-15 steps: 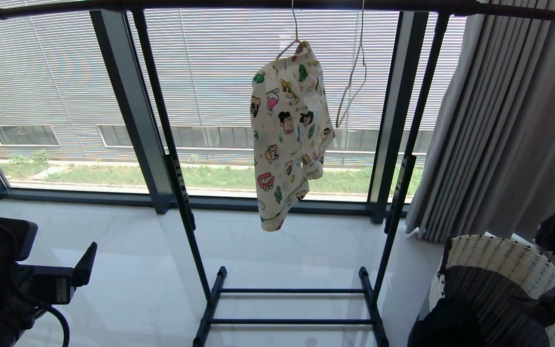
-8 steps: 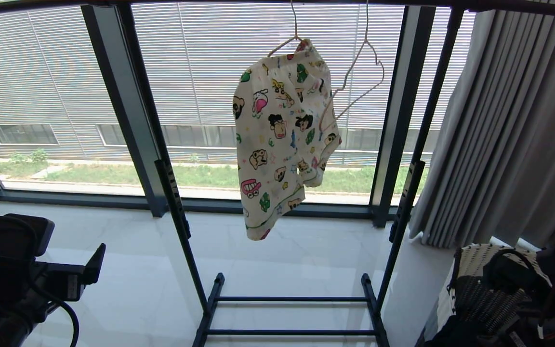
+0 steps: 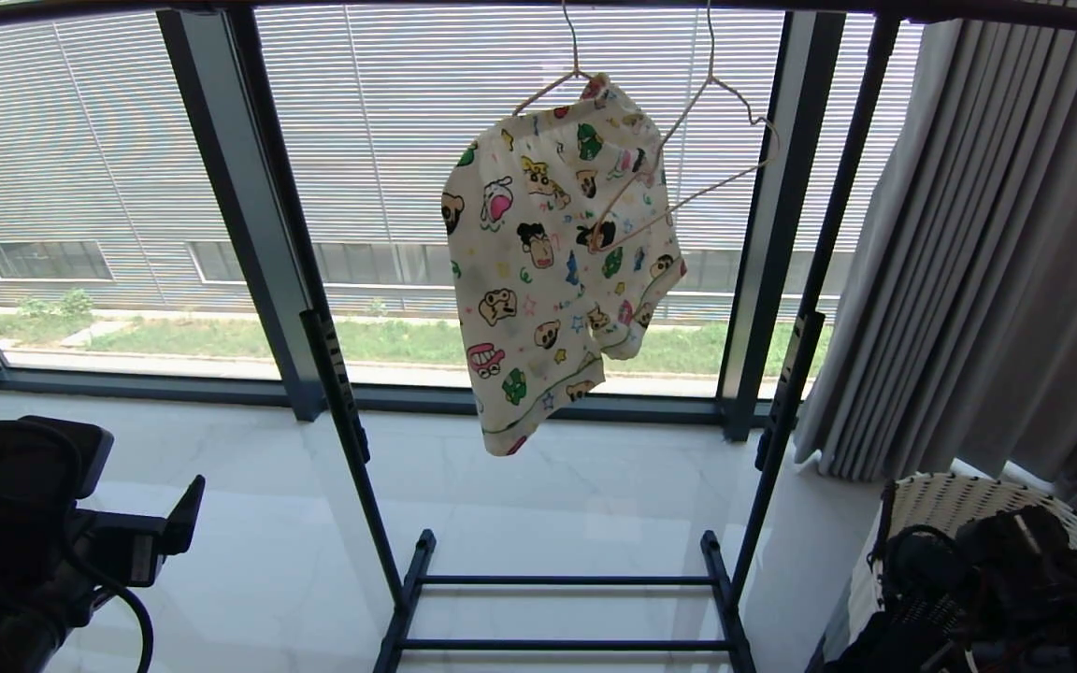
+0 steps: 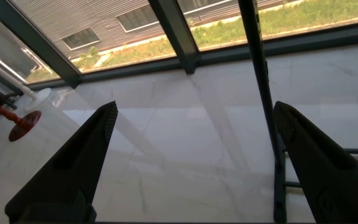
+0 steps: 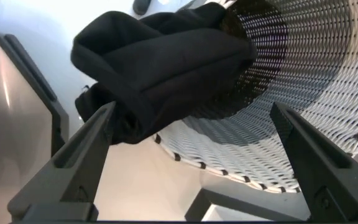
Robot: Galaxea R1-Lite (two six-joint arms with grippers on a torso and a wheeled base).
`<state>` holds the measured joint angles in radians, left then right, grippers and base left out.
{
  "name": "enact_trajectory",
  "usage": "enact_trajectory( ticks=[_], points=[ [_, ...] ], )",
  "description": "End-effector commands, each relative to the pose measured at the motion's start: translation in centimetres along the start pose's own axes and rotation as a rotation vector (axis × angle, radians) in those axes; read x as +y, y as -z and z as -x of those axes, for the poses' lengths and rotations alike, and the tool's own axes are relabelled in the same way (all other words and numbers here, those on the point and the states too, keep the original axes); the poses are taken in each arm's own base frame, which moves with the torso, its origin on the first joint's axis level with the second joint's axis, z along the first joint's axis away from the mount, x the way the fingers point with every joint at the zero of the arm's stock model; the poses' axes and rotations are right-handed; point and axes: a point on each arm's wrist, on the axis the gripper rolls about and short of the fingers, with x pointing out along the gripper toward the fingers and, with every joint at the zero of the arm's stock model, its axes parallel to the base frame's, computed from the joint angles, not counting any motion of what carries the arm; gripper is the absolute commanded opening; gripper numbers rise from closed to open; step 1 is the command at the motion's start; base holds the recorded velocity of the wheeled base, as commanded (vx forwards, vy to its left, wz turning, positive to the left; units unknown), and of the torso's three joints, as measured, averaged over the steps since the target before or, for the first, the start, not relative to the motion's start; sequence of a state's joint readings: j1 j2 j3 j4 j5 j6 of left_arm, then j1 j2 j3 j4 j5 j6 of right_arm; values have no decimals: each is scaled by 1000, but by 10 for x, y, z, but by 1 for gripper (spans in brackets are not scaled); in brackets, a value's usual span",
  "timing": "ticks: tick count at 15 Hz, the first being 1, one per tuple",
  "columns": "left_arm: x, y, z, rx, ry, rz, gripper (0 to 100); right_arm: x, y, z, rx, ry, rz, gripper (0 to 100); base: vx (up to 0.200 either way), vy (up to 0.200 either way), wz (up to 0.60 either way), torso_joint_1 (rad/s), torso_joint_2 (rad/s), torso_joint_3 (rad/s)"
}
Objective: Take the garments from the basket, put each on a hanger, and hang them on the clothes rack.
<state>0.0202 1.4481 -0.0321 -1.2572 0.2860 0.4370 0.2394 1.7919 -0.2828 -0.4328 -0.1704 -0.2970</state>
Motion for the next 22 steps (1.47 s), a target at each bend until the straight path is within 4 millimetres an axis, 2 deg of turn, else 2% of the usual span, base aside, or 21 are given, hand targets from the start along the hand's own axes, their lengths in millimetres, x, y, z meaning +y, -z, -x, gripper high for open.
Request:
enact_trajectory(
  ticks=[1,4,7,8,10,12,15,18,20,21,22],
  points=[
    [0,1,1,3,-1,-1,100,2,2,-20,49,3,2,100,0,0,0,0,0,0],
    [0,1,1,5,-2,-3,100,3,1,-36,56,35,-5,100,0,0,0,0,0,0],
    [0,1,1,5,-2,-9,100,-1,0,-41,49,64,-22,100,0,0,0,0,0,0],
    [0,1,1,4,-2,-8,100,-1,0,-40,48,66,-22,0,0,0,0,0,0,0],
    [0,2,1,6,-1,-9,100,-1,-2,-40,28,70,-25,0,0,0,0,0,0,0],
    [0,1,1,6,-1,-8,100,0,-7,-30,-39,84,-16,0,0,0,0,0,0,0],
    [-1,2,1,10,6,-10,100,-6,-25,15,-196,114,38,0,0,0,0,0,0,0],
    [-2,4,-1,20,12,-15,100,-23,-60,79,-243,113,45,0,0,0,0,0,0,0],
    [-2,5,-1,23,15,-16,100,-30,-77,107,-280,114,47,0,-100,0,0,1,1,1],
    [-3,7,1,30,25,-17,100,-33,-93,132,-334,116,58,0,-200,0,0,-2,2,2],
    [-4,8,3,29,44,-14,100,-33,-101,145,-359,108,72,0,-200,0,0,12,2,-2]
  ],
)
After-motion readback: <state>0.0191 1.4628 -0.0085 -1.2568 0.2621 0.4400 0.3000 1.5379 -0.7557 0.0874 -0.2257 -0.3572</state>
